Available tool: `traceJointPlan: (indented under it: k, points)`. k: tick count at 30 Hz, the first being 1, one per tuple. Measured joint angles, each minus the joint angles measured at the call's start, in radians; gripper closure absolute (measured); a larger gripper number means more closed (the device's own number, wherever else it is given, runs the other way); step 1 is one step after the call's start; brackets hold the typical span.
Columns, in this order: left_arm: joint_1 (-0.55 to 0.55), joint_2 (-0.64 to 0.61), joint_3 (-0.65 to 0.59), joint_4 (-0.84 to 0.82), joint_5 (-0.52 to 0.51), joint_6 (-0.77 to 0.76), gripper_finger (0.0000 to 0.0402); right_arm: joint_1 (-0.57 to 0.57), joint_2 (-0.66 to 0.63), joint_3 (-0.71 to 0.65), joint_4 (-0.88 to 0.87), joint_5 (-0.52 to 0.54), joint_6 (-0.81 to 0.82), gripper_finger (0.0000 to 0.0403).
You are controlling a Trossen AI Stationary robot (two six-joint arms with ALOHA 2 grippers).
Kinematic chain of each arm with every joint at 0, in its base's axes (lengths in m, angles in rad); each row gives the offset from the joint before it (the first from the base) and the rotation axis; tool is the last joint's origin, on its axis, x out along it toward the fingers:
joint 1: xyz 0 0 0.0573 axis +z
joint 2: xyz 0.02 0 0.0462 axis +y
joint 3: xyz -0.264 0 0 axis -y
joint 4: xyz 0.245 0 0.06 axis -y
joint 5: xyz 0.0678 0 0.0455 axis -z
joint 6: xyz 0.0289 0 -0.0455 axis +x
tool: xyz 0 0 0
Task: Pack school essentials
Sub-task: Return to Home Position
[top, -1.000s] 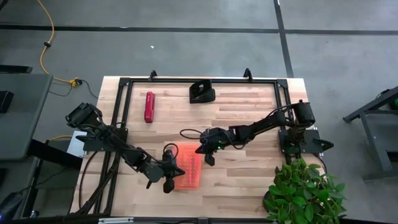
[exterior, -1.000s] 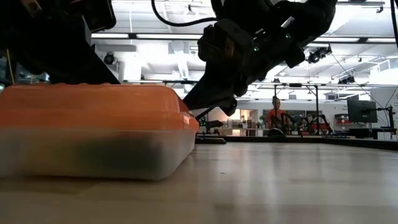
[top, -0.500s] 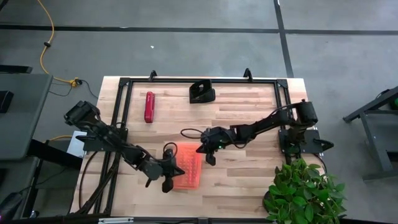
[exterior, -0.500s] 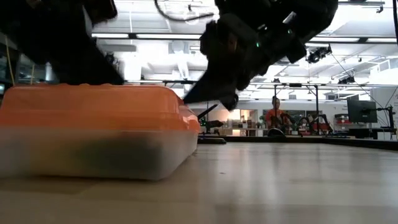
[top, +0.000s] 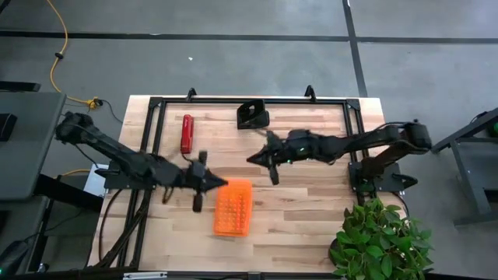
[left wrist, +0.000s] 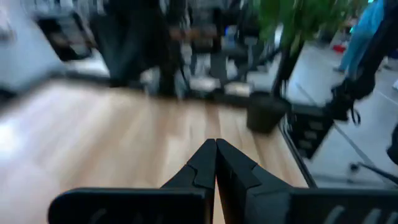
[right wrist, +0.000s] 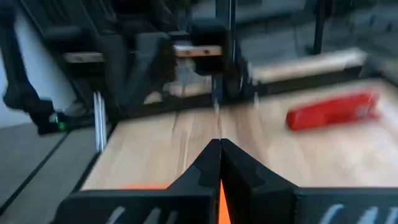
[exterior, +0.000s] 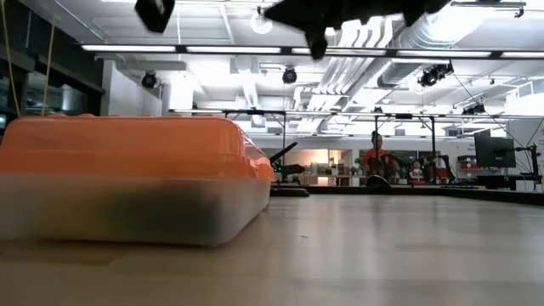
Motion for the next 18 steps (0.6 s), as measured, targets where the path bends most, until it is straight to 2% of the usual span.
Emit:
traceJointPlan:
  k: [3,9,18]
  points:
    - [0.074,-0.1,0.015,-0.001,0.05,0.094,0.0401,-0.011,-0.072,0.0,-0.002,0.008,-0.027,0.0403]
    - [0.219,-0.246,0.072,-0.116,0.143,0.143,0.0401,-0.015,-0.177,0.0,-0.017,0.043,-0.068,0.0403]
    - [0.383,-0.301,0.205,-0.378,0.277,0.194,0.0401,-0.018,-0.252,0.0,-0.073,0.049,-0.061,0.0403]
